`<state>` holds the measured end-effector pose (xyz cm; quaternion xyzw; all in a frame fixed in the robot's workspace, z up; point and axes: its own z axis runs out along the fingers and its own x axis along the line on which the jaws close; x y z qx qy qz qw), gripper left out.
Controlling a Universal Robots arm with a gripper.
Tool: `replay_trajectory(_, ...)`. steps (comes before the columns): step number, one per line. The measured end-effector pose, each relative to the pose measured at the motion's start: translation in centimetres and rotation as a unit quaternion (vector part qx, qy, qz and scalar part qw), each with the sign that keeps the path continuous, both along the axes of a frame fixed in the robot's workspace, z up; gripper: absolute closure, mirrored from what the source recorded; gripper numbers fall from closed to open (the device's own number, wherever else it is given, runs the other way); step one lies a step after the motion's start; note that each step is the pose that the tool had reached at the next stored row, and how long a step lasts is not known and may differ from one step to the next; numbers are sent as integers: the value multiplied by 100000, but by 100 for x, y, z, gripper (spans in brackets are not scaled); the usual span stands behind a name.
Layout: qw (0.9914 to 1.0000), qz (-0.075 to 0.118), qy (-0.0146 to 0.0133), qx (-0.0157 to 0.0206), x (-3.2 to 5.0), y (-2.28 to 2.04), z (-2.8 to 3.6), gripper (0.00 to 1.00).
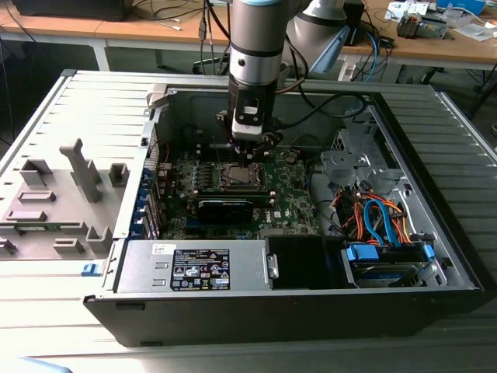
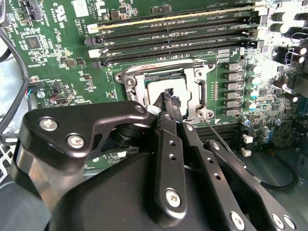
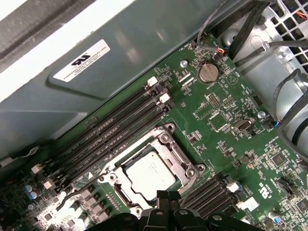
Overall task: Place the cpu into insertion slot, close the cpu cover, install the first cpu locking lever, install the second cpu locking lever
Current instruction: 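Install the first cpu locking lever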
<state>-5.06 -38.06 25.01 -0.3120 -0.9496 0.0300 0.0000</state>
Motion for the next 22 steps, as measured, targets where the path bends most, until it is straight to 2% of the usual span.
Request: replay_trajectory(22, 99985, 1712, 1, 0, 0, 0, 0, 89)
